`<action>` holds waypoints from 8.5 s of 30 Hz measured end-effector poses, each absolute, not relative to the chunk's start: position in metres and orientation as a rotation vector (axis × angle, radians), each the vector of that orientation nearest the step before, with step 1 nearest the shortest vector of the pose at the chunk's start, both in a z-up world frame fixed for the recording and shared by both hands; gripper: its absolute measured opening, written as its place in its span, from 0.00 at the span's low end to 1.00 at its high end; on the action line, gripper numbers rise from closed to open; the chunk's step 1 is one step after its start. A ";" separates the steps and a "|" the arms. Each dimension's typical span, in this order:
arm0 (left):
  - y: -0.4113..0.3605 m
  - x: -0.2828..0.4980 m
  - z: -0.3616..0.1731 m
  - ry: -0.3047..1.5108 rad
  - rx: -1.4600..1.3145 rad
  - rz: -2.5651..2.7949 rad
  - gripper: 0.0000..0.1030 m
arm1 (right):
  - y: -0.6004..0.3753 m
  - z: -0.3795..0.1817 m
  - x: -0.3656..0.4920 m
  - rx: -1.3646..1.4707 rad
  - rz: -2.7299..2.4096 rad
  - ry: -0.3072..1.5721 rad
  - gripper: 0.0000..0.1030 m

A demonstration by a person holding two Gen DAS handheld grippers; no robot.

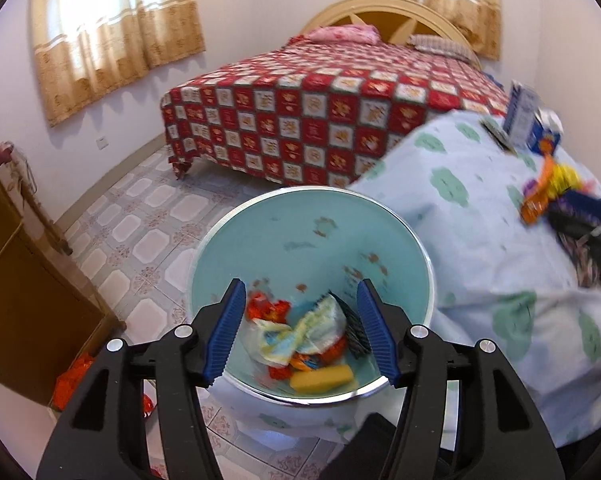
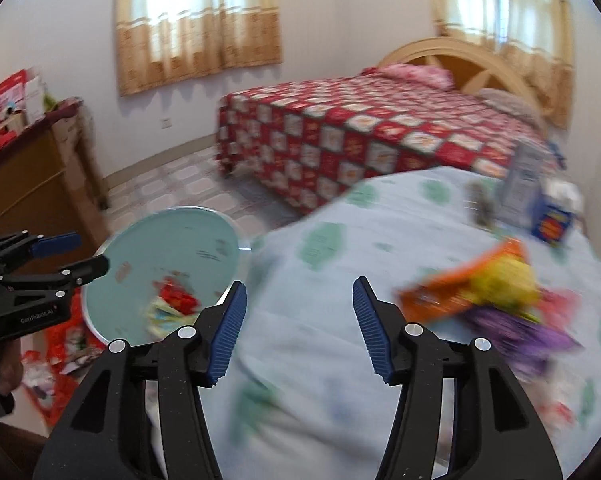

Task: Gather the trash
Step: 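Return the right gripper to the pile and grasp the clear red-printed plastic bag, then grasp the striped cloth bundle with the left gripper while the right gripper holds the clear bag, then carry the striped cloth and clear bag over the teal bucket with both grippers, then open the left gripper to drop the cloth while the right gripper releases the clear bag into the bucket, then move both grippers back toward the remaining trash on the table, then grasp the purple plastic bag with the right gripper, then lift the purple bag with the right gripper while the left gripper reaches toward the orange wrapper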

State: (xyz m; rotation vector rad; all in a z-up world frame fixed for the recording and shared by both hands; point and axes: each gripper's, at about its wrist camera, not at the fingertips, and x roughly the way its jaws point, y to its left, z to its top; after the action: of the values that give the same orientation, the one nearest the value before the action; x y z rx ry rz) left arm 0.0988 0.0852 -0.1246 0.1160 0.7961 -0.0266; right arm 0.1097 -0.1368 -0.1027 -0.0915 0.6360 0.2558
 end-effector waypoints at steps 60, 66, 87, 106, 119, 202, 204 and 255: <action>-0.059 0.064 -0.087 0.708 0.262 -0.276 0.08 | -0.304 -0.102 0.018 0.099 0.012 0.476 0.29; -0.017 0.075 -0.087 0.692 0.218 -0.193 0.09 | -0.265 -0.091 0.043 0.068 0.081 0.454 0.30; 0.079 0.106 -0.102 0.668 0.149 0.002 0.09 | -0.146 -0.096 0.111 -0.073 0.249 0.464 0.30; 0.106 0.097 -0.091 0.623 0.152 0.062 0.09 | -0.088 -0.098 0.142 -0.144 0.331 0.487 0.30; 0.123 0.099 -0.090 0.630 0.143 0.102 0.09 | -0.058 -0.101 0.154 -0.183 0.382 0.504 0.30; 0.039 0.088 -0.149 0.748 0.277 -0.027 0.66 | -0.272 -0.126 0.106 0.093 -0.051 0.643 0.69; 0.039 0.089 -0.148 0.747 0.279 -0.026 0.67 | -0.276 -0.130 0.110 0.113 -0.037 0.675 0.69; -0.063 0.100 -0.126 0.715 0.284 -0.183 0.70 | -0.283 -0.155 0.081 0.012 0.204 0.846 0.31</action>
State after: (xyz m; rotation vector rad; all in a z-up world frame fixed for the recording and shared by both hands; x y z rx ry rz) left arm 0.0995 -0.0630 -0.1259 0.2838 0.7151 -0.1830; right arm 0.0811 -0.2828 -0.1549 0.0119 0.8456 0.2037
